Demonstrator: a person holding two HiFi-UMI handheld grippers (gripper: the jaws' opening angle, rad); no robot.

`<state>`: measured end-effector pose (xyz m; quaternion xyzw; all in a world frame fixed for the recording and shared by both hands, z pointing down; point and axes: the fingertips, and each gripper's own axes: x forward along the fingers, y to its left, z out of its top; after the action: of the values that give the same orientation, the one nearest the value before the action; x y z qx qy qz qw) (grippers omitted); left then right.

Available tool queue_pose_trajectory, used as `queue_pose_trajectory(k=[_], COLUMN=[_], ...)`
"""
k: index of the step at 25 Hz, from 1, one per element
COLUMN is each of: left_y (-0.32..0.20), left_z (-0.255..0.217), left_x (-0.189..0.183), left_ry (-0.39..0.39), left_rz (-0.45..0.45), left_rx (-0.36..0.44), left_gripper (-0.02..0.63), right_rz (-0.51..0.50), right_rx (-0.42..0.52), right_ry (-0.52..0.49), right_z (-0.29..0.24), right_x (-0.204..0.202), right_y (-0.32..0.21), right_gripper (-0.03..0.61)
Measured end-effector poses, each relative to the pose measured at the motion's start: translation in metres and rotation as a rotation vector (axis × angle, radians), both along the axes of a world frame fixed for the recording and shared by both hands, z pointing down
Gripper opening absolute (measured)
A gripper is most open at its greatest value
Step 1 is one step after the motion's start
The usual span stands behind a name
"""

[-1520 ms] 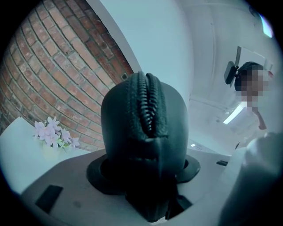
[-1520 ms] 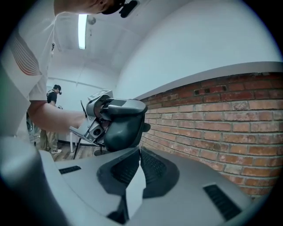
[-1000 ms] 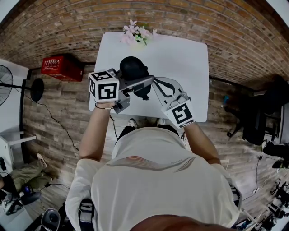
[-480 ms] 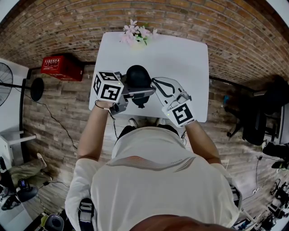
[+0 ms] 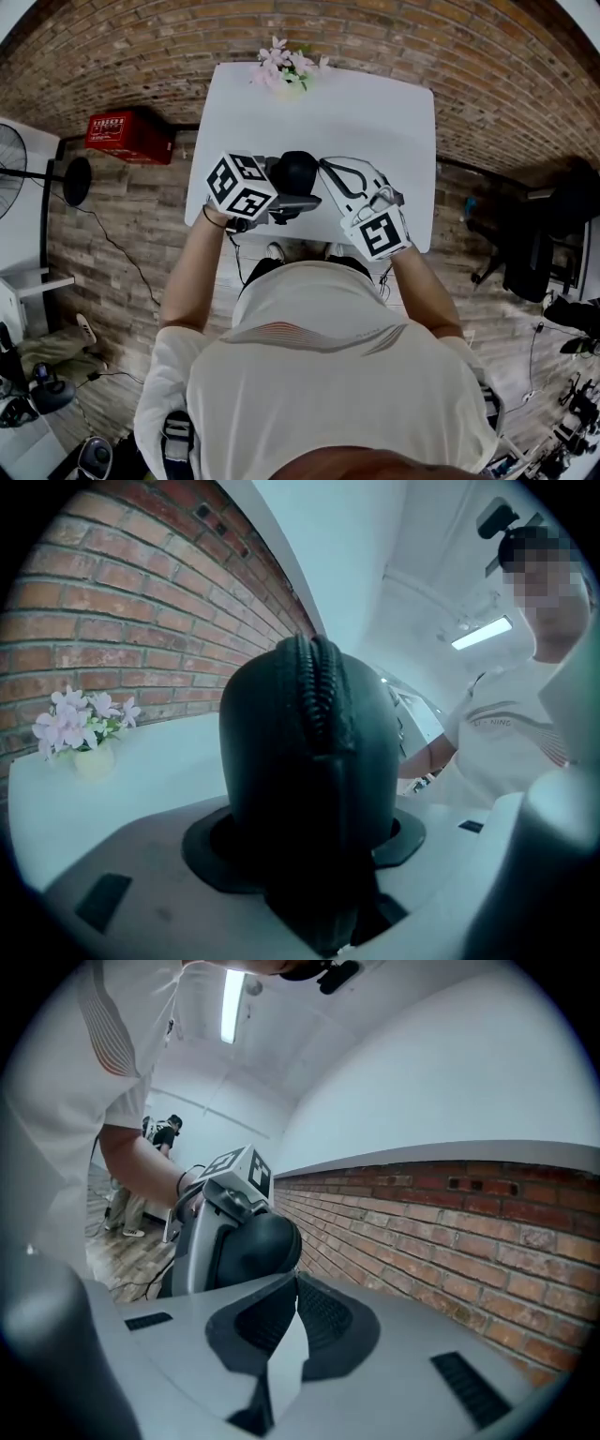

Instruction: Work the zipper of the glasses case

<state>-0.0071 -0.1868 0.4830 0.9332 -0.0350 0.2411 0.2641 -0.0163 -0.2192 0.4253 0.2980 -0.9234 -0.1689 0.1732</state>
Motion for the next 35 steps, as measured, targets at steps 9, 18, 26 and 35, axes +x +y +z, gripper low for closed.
queue_pose_trajectory(k=[9,18,26,35], left_y=[0.013,0.025,0.04,0.038], left_z=[0.028,0.063,0.094,0.102], left_x=[-0.007,-0.025,-0.04,-0.032], left_ry=[-0.138,-0.396,-0.582,-0.568], left_rz=[0.124,0.268,0.413,0.397], left_rx=[-0.022,-0.044,-0.064,-0.021], left_gripper=[0.259,0.259,0.261,0.261], right_rz=[-0.043,-0.1,-0.172,-0.175], right_rx=[0.123,0.168,0.181,0.154], right_ry=[0.171,0.308,0.419,0.409], right_z=[0.013,0.034,0.057,0.061], right_x=[-0.001,-0.007,-0.013,-0.01], right_y=[0.004,0.009,0.022,0.023], right_gripper=[0.057,0.06,0.061,0.066])
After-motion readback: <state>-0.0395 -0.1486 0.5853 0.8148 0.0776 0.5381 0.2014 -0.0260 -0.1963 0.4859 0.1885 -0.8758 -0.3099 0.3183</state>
